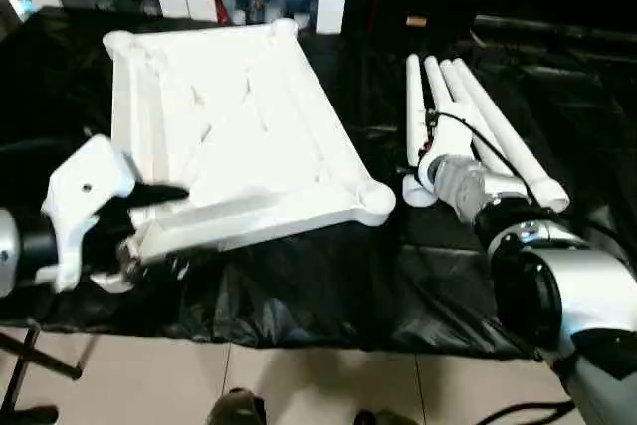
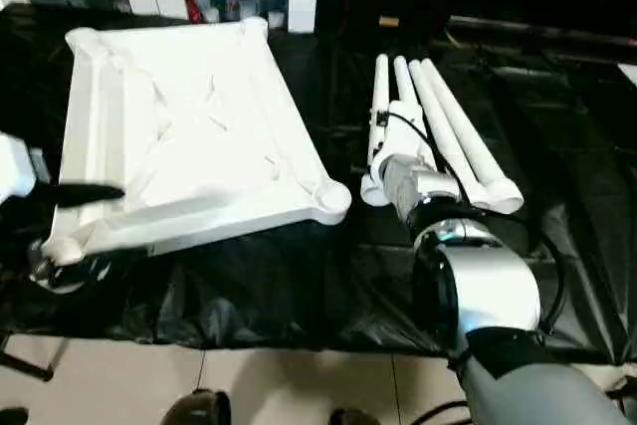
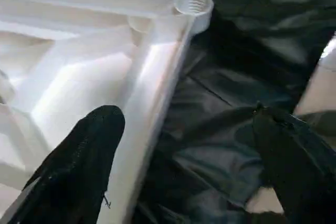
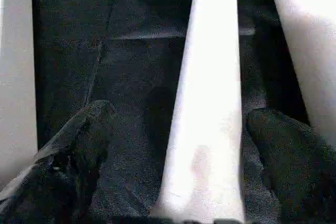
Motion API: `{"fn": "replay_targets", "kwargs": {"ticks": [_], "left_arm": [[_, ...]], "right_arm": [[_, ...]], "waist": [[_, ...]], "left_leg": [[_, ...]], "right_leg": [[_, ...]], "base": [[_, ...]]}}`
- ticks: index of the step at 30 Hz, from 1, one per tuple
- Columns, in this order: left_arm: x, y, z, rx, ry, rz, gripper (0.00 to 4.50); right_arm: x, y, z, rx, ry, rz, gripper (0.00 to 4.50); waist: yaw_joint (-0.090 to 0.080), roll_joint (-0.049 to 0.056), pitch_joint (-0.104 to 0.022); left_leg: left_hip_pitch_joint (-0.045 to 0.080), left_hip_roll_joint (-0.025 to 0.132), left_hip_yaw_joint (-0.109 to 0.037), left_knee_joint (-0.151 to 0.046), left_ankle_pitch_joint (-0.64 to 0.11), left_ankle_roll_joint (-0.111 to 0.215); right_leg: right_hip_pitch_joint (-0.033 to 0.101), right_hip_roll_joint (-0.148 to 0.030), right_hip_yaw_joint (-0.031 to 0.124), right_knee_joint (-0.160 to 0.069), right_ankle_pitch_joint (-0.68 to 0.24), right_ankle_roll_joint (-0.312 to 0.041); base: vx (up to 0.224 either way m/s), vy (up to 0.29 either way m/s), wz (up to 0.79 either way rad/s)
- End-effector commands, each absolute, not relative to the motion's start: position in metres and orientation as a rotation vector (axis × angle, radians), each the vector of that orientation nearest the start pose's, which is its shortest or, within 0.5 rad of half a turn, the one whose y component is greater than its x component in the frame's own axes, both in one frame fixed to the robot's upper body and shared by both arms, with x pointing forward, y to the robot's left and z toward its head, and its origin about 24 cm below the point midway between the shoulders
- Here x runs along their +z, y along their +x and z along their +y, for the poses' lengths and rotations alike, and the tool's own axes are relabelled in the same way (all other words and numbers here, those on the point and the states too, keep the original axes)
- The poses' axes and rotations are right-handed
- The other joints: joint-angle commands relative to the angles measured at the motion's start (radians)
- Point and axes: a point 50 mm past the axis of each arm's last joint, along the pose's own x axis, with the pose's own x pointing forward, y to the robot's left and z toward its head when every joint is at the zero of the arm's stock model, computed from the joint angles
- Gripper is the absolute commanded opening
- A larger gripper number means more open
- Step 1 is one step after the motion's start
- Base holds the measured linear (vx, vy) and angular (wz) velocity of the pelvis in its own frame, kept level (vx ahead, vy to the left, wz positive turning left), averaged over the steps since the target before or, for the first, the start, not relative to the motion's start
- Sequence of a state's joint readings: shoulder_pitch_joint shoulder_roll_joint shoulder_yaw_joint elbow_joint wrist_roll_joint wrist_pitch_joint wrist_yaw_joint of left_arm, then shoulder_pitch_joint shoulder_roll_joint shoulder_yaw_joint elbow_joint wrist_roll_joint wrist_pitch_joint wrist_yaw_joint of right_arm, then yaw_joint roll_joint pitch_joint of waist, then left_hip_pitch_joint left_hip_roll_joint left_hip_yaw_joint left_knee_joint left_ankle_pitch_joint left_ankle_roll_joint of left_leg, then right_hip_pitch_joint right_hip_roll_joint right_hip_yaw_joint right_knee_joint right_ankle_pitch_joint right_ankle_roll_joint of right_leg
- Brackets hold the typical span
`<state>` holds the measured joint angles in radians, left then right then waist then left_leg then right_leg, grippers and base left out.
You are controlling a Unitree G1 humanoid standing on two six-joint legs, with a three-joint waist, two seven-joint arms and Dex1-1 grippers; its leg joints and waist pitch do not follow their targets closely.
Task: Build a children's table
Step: Pick table leg
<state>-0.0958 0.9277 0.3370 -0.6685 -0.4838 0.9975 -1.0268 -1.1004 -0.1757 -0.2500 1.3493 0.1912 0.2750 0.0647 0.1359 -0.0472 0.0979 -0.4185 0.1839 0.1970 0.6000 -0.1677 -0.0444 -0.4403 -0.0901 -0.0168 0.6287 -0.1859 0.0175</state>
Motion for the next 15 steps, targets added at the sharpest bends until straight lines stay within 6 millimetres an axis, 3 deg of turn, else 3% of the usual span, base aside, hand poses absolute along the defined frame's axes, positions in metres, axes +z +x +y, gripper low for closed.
{"fn": "replay_targets", "kwargs": {"ticks": [1,6,7,8,10,14,15], "left_arm": [[0.199,0.201,0.222,-0.944,0.436,0.409,4.44],[0.204,0.199,0.221,-1.003,0.429,0.447,4.50],[0.206,0.198,0.221,-1.020,0.427,0.457,4.50],[0.207,0.197,0.221,-1.031,0.428,0.464,4.50],[0.207,0.196,0.220,-1.037,0.429,0.468,4.50],[0.206,0.197,0.220,-1.040,0.426,0.470,4.50],[0.206,0.197,0.220,-1.042,0.426,0.471,4.50]], "right_arm": [[0.070,0.395,-0.152,0.022,0.242,0.596,4.32],[0.070,0.394,-0.157,0.018,0.291,0.643,3.93],[0.070,0.393,-0.158,0.016,0.297,0.651,3.65],[0.069,0.393,-0.161,0.010,0.303,0.657,3.57],[0.069,0.392,-0.164,0.000,0.308,0.662,3.46],[0.064,0.389,-0.173,-0.019,0.321,0.681,3.09],[0.063,0.388,-0.173,-0.021,0.321,0.684,3.00]], "waist": [[0.004,0.026,-0.049],[0.011,0.024,-0.044],[0.012,0.024,-0.044],[0.012,0.019,-0.045],[0.013,0.021,-0.044],[0.011,0.009,-0.053],[0.011,0.011,-0.053]], "left_leg": [[0.038,0.026,-0.019,-0.090,-0.308,-0.068],[0.041,0.028,-0.021,-0.096,-0.375,-0.097],[0.041,0.028,-0.021,-0.097,-0.379,-0.100],[0.042,0.028,-0.020,-0.096,-0.378,-0.102],[0.039,0.028,-0.021,-0.097,-0.371,-0.106],[0.035,0.028,-0.018,-0.093,-0.309,-0.102],[0.036,0.027,-0.017,-0.091,-0.295,-0.101]], "right_leg": [[0.032,-0.026,0.020,-0.055,-0.143,-0.188],[0.025,-0.029,0.022,-0.062,-0.238,-0.160],[0.025,-0.030,0.022,-0.062,-0.242,-0.158],[0.025,-0.030,0.022,-0.063,-0.245,-0.158],[0.025,-0.031,0.023,-0.062,-0.241,-0.157],[0.034,-0.031,0.022,-0.057,-0.186,-0.161],[0.033,-0.031,0.022,-0.056,-0.175,-0.161]], "base": [[0.000,0.000,0.00],[0.000,0.000,0.00],[0.000,0.000,0.00],[0.000,0.000,0.00],[0.000,0.000,0.00],[0.000,0.000,0.00],[0.000,0.000,0.00]]}}
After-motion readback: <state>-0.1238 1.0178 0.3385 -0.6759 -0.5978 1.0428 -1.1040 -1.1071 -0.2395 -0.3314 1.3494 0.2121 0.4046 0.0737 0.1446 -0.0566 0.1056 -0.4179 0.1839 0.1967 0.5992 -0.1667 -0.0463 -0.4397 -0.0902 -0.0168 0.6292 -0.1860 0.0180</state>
